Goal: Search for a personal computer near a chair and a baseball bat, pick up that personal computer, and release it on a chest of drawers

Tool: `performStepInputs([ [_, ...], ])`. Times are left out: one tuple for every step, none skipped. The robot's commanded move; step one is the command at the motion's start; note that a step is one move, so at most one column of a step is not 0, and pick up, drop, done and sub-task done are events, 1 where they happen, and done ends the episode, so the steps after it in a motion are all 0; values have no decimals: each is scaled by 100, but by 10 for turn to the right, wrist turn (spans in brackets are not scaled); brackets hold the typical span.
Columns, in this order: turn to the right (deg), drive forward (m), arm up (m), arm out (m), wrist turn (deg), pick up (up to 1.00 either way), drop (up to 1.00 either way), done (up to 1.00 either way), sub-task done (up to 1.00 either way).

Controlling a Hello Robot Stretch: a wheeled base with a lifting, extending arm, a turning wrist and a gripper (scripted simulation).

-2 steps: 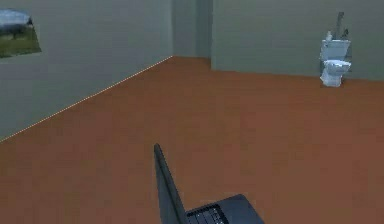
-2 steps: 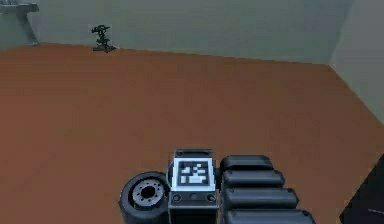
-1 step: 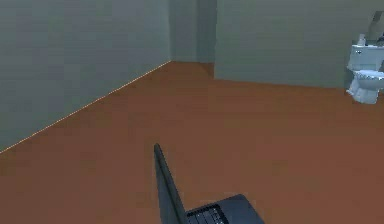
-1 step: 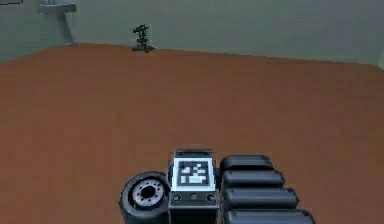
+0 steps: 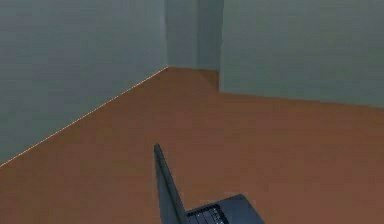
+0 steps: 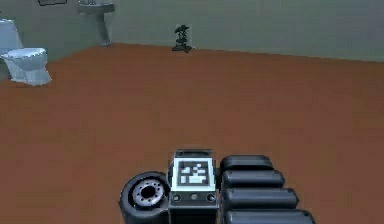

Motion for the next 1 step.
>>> performStepInputs([
  [0,100,0,0,0,0,0,0,0],
])
